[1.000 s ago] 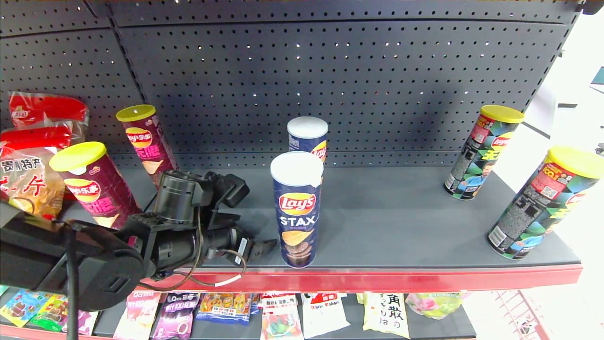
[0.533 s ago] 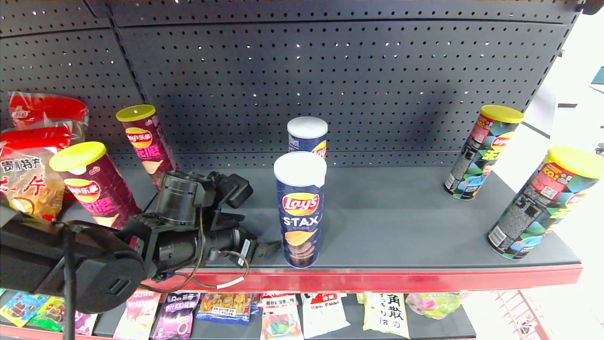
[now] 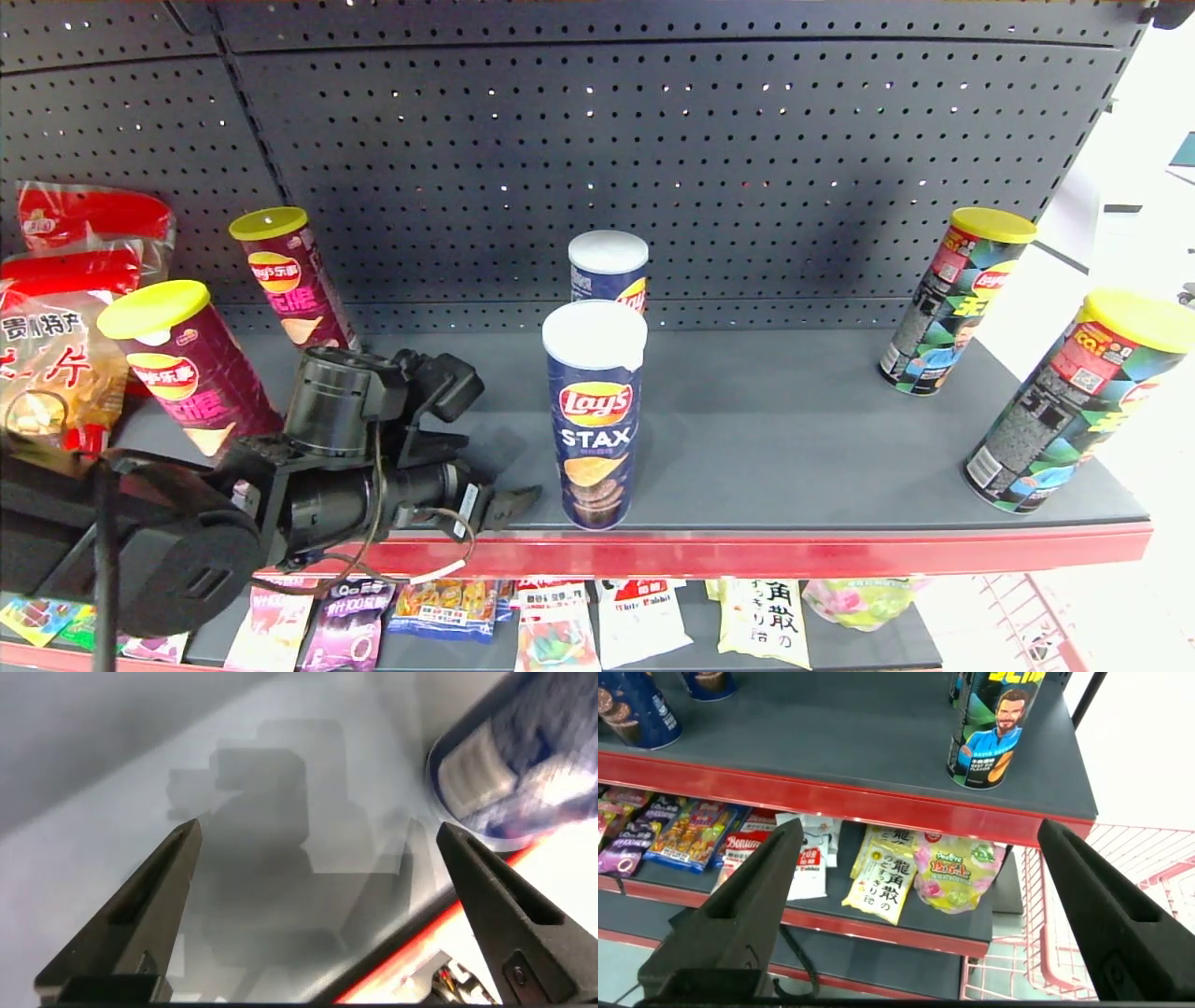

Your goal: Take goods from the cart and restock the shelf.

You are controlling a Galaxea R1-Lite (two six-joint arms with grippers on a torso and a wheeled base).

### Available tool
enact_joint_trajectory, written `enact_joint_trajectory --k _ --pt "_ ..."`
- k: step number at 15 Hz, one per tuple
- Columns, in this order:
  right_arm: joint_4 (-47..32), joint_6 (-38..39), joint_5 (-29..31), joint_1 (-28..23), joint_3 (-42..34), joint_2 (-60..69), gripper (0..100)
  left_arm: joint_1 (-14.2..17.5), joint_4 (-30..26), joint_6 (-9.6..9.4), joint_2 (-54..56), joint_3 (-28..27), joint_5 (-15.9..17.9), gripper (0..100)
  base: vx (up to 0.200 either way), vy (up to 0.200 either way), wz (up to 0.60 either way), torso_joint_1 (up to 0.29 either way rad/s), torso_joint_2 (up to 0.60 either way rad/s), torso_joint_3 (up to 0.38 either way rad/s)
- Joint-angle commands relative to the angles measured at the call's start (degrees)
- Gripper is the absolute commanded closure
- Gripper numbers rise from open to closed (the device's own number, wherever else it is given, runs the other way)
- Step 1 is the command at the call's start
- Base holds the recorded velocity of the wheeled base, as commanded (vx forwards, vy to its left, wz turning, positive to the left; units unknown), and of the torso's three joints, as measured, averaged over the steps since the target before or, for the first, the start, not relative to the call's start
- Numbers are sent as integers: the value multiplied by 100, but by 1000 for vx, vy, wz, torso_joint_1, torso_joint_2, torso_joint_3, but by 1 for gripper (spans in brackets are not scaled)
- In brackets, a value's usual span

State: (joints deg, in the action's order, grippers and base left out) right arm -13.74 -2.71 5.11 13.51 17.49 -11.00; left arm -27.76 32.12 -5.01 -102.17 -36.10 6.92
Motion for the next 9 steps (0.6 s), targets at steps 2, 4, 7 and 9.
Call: enact_joint_trajectory --k 2,4,7,9 --pt "12 -2 -54 29 -264 80 0 394 -22 0 1191 613 55 0 0 0 0 0 0 0" --pt "12 -2 -54 29 -361 36 0 622 -215 18 2254 1061 63 0 0 0 0 0 0 0" --pt "3 -2 -10 -94 -378 -105 0 1528 -1287 26 4188 1518 55 0 0 0 0 0 0 0" --pt "3 -2 8 -683 -361 -140 0 2301 -2122 35 5392 1597 19 0 0 0 0 0 0 0"
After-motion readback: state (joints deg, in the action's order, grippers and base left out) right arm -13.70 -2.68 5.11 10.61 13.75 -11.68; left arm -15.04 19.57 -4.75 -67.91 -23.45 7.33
